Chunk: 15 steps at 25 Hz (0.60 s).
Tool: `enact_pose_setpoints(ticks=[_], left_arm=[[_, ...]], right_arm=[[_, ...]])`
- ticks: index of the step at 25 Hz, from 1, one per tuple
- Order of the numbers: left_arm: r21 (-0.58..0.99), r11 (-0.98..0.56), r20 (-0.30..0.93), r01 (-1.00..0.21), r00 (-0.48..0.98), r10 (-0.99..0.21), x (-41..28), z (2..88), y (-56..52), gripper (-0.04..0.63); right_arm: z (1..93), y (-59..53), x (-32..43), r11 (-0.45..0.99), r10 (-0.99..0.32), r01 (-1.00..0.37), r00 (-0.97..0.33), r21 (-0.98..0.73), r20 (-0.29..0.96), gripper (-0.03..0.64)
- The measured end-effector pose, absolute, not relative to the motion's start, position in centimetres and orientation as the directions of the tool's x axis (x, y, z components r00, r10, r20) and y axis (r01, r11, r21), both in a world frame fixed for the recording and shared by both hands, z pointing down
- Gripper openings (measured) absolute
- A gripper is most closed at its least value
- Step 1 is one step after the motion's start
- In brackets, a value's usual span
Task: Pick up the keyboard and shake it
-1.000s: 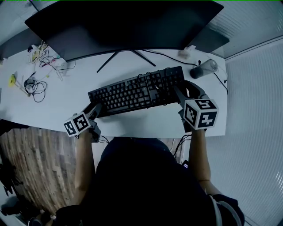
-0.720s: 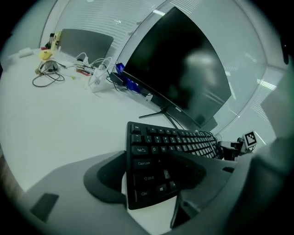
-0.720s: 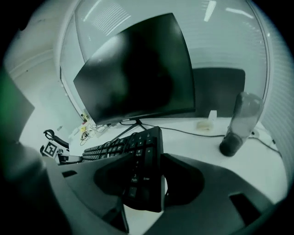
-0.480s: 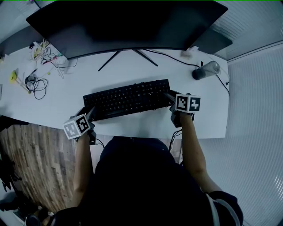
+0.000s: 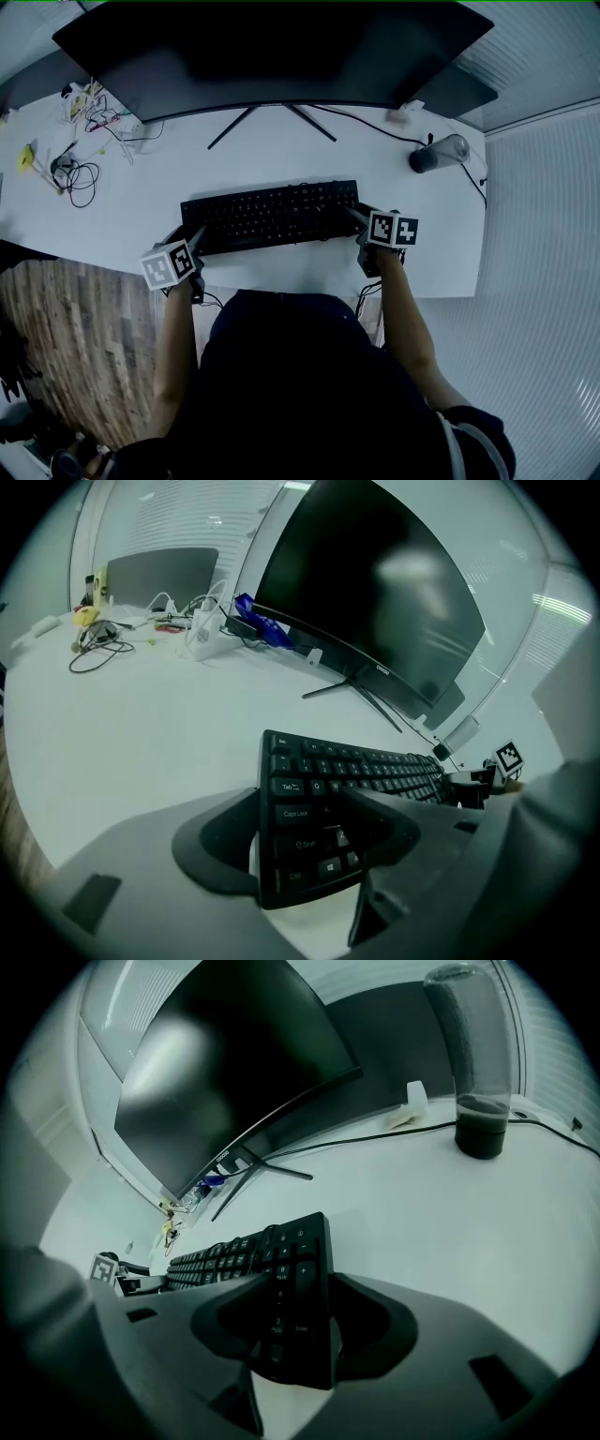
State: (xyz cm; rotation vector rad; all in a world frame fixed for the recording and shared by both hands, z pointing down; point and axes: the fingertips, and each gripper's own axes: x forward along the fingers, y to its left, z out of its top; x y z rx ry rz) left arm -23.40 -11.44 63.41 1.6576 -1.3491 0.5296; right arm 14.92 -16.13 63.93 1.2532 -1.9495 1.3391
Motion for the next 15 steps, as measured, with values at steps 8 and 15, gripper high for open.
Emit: enact_pose_setpoints(ticks=[8, 15], left_arm=[[0.377, -0.010, 0.775, -0.926, 0.321, -0.544, -23.1, 64.3, -11.1, 0.290], [0.298, -0.083, 0.728, -0.951, 0.282, -0.625, -22.5, 60.5, -12.2, 0.293]], right_arm=[[64.7, -15.6, 15.2, 0.132, -0.445, -0.875, -0.471, -0.465, 0.761, 0.215], [60.4, -16.5, 14.5, 0.248, -0.571, -0.935, -0.354, -0.255, 0.740, 0.239]])
